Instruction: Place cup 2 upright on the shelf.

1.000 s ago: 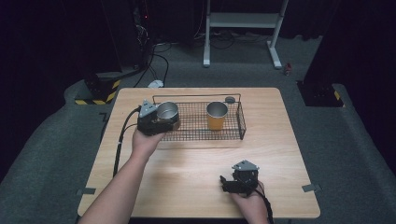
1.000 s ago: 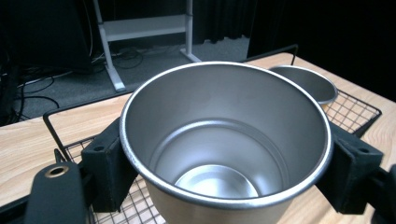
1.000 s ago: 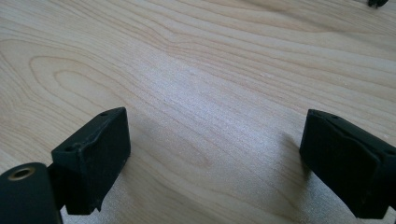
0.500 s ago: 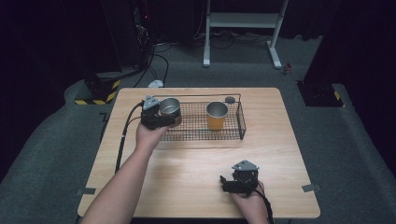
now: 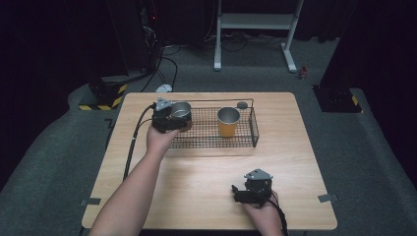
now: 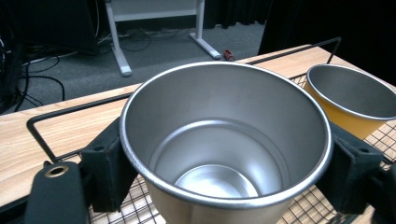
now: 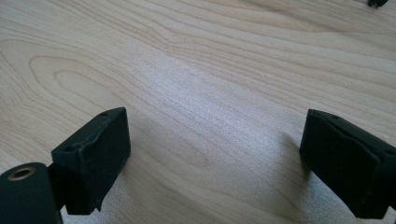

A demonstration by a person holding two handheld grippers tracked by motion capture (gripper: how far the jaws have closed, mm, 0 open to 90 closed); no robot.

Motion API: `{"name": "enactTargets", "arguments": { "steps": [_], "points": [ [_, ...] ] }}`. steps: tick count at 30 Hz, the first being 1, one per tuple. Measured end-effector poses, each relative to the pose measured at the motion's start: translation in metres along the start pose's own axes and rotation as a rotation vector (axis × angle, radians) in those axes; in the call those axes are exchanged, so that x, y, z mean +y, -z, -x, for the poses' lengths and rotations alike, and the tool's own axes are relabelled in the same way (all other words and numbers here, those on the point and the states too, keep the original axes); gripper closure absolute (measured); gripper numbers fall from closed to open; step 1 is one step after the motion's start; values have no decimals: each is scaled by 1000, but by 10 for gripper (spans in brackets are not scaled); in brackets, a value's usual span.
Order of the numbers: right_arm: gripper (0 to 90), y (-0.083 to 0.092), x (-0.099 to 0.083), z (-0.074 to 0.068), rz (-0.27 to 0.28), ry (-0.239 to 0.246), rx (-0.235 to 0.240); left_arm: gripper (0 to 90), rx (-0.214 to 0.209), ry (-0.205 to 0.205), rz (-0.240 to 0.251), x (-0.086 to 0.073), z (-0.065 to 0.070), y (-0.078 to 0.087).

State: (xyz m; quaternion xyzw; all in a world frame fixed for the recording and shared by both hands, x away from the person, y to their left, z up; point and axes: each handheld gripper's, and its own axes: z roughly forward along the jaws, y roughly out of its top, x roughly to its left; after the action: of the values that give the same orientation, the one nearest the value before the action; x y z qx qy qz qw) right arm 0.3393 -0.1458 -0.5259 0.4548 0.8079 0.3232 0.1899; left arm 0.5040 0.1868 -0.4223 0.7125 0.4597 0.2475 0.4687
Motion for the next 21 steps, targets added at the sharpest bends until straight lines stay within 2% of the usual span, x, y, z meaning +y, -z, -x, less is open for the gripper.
{"name": "enactTargets", "arguments": {
  "steps": [7,14,21],
  "points": [
    [86,0,0,0,0,0,0,189,5,-7,-22,0,2,-10],
    [86,0,0,0,-1,3,0,189,-6,28,-68,-5,2,-20],
    [86,0,0,0,0,0,0,189,9,20,-104,-10,5,-28]
  ]
}}
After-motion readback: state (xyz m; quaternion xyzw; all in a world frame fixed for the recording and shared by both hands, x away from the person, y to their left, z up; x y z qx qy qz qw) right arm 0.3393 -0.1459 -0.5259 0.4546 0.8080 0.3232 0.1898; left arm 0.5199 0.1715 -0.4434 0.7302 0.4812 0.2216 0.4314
